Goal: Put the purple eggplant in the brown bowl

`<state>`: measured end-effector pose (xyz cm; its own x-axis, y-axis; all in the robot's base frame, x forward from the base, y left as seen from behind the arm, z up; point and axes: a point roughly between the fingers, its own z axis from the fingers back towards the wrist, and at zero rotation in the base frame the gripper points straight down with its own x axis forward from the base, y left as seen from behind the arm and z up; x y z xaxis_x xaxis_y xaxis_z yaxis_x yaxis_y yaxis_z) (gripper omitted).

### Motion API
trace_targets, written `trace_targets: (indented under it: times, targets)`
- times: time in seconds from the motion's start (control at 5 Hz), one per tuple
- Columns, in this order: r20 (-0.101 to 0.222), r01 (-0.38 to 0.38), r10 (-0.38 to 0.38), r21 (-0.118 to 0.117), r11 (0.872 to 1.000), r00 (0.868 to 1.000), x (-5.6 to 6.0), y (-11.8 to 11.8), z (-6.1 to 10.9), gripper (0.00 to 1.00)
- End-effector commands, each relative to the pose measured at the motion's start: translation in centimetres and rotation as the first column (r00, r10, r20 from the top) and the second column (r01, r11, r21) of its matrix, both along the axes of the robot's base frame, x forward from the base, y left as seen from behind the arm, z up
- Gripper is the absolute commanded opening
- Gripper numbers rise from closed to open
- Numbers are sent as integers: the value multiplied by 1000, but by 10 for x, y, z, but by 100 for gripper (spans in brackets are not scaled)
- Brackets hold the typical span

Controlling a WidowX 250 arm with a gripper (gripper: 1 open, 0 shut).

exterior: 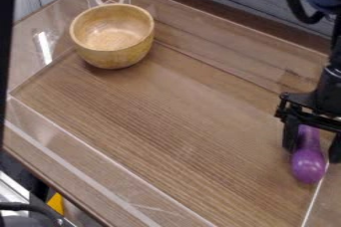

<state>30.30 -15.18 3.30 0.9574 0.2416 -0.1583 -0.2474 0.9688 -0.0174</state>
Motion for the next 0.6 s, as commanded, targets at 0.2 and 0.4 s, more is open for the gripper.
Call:
trace_targets:
  times: [0.2, 0.4]
  targets:
    - [51, -16, 17, -16, 1000, 999, 19, -4, 11, 100]
    - [50, 18, -17, -18, 1000, 999, 26, -5, 4, 0]
